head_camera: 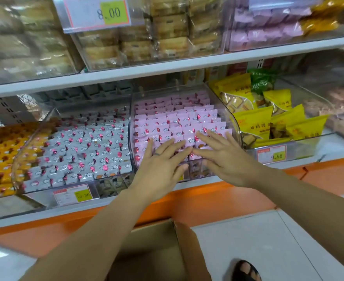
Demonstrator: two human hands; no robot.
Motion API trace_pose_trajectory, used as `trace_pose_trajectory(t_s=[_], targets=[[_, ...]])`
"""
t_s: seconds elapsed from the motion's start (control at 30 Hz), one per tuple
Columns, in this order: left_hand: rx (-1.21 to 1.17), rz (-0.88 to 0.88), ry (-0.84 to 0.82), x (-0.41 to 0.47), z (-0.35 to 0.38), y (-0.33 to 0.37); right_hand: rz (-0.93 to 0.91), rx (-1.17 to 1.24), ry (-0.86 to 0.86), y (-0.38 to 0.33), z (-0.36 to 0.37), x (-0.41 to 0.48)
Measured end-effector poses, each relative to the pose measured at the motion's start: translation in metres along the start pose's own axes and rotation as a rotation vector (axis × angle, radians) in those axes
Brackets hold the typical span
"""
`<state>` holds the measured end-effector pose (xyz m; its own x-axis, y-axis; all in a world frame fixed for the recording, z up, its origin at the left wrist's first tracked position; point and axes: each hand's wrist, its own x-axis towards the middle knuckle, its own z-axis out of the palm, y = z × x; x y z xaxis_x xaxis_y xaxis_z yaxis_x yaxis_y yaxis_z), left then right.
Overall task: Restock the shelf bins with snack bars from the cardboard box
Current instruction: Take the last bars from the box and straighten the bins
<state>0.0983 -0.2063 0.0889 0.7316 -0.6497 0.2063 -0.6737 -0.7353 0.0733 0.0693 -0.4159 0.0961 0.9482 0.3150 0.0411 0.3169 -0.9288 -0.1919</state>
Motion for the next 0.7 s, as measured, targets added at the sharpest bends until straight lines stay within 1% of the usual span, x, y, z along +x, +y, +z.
trace_pose_trajectory(t_s=[0.1, 0.13, 0.17, 0.23, 0.27, 0.3, 0.33, 0.37, 0.43, 0.5, 0.6, 0.63, 0.7], targets=[[0.14, -0.039, -0.104, 0.006, -0.003, -0.001, 0.006, -0.12, -0.027, 0.0, 0.004, 0.005], [0.167, -0.04, -0.129, 0.007, -0.007, 0.001, 0.016, -0.093, -0.042, -0.001, 0.004, 0.007], [0.17, -0.041, -0.15, 0.01, -0.01, 0.002, 0.027, 0.005, -0.042, -0.002, 0.001, 0.01], [0.099, -0.049, -0.161, 0.009, -0.016, 0.008, 0.053, 0.311, 0.085, -0.004, -0.012, 0.006], [0.045, -0.051, -0.142, 0.008, -0.019, 0.01, 0.086, 0.403, 0.183, -0.003, -0.02, 0.002], [-0.003, -0.038, -0.115, 0.006, -0.02, 0.013, 0.125, 0.396, 0.258, -0.003, -0.027, -0.004], [-0.03, -0.021, -0.094, 0.004, -0.02, 0.016, 0.15, 0.324, 0.295, -0.002, -0.03, -0.01], [-0.023, -0.003, -0.086, 0.003, -0.019, 0.018, 0.155, 0.233, 0.295, -0.002, -0.029, -0.015], [0.048, -0.008, -0.104, 0.001, -0.012, 0.022, 0.073, 0.06, 0.268, -0.006, -0.019, -0.02], [0.097, -0.052, -0.139, 0.002, -0.005, 0.025, -0.011, -0.083, 0.21, -0.007, -0.003, -0.02], [0.101, -0.088, -0.189, 0.01, -0.005, 0.026, 0.04, -0.17, 0.068, -0.006, 0.01, -0.016], [0.108, -0.082, -0.192, 0.012, -0.007, 0.026, 0.049, -0.177, 0.057, -0.005, 0.01, -0.016], [0.127, -0.06, -0.196, 0.013, -0.013, 0.026, 0.042, -0.187, 0.087, -0.007, 0.007, -0.015]])
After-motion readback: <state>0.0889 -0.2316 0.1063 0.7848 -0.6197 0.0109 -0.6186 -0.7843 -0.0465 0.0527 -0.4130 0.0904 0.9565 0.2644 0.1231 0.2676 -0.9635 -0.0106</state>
